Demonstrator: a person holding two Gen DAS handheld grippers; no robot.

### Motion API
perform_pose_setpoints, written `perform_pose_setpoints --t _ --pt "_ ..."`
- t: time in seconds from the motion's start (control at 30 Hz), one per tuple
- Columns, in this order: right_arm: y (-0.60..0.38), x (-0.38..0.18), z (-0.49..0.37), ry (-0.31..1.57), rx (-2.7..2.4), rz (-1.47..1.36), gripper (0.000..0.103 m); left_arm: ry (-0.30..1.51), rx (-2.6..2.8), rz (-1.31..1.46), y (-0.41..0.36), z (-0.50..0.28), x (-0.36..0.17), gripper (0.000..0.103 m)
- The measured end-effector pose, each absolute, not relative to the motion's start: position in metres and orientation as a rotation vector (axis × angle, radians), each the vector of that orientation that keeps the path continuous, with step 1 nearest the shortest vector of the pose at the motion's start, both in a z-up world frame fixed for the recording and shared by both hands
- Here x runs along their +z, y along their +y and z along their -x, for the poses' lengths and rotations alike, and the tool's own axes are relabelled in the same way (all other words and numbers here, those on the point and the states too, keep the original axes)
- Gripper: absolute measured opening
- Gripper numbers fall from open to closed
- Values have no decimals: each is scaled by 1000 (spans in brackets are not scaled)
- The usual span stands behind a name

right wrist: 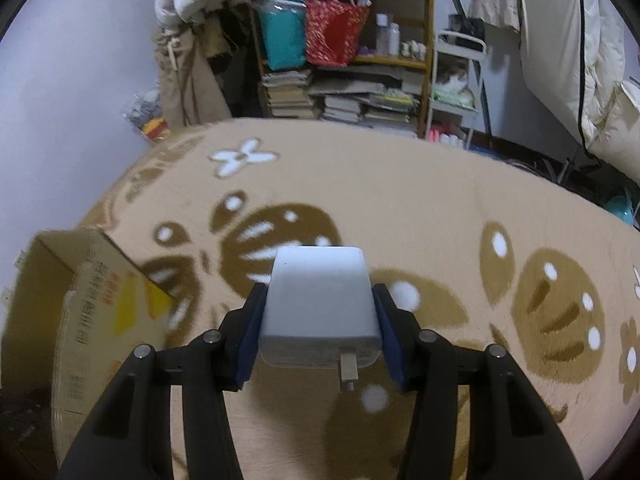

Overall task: Organize rigid objects
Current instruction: 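Carry the white adapter into the box and release it with the right gripper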

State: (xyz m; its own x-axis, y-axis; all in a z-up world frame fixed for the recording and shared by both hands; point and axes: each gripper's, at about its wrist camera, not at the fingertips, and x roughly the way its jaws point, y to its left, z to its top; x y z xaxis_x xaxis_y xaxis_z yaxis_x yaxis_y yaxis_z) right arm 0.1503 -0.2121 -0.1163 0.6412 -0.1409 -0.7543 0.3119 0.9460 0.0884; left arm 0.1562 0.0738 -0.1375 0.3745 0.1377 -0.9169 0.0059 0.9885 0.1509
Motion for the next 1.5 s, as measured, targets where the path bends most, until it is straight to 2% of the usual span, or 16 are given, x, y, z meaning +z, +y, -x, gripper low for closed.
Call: perform_pose_setpoints --t 0.57,1.1,1.5 --pt "-125 -50 -148 703 19 -194 56 1185 85 -137 74 -156 -137 26" --pt "-69 -73 -146 749 145 -172 56 1188 85 -134 75 -156 -140 26" --pt "-63 -91 -154 812 124 -151 56 1191 78 -115 78 -155 -141 26"
